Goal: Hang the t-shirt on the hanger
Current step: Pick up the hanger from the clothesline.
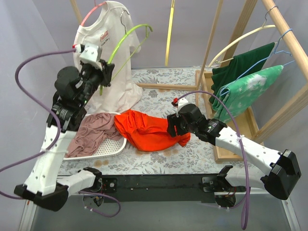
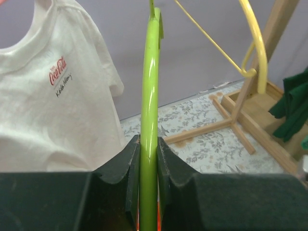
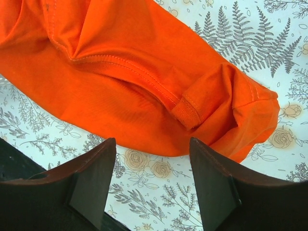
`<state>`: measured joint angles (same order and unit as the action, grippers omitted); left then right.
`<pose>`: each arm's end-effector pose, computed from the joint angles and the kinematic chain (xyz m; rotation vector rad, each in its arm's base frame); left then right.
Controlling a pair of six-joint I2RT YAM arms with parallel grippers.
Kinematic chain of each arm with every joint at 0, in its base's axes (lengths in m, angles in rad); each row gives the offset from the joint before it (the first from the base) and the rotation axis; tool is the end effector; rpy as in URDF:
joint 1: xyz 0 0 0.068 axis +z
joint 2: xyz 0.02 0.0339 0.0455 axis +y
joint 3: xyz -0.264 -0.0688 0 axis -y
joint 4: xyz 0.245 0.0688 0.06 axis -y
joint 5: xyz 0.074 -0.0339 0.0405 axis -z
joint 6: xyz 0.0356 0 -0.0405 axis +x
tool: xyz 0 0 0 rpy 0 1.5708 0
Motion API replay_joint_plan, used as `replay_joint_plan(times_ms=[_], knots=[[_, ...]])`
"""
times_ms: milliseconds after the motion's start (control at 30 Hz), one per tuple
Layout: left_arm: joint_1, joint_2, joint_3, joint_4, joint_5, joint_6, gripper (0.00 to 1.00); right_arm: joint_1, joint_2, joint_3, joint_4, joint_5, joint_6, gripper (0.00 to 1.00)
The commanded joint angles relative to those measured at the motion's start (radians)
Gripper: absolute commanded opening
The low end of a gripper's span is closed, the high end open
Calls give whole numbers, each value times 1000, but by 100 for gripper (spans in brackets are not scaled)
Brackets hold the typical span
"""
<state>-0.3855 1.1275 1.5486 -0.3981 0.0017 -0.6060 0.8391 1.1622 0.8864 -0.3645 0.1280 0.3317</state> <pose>0.1996 -0.0811 0.5094 -0.1748 1.5918 -0.7807 0.1737 0.1866 0.2815 -0.4949 2.1974 0.5042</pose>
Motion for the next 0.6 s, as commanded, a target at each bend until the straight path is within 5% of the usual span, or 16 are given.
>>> replay_joint_plan(times_ms=[0, 267, 400, 567], knots=[[0, -187, -122, -25, 86, 23, 0, 0, -16, 37, 25, 7, -20, 68], [0, -474, -398, -77, 221, 58, 0, 12, 4, -18, -22, 133, -22, 49], [0, -560, -502, -136, 297, 72, 0, 18, 57, -17, -11, 140, -29, 28], [0, -646, -542, -228, 322, 130, 0, 48, 137, 2, -22, 173, -66, 45]])
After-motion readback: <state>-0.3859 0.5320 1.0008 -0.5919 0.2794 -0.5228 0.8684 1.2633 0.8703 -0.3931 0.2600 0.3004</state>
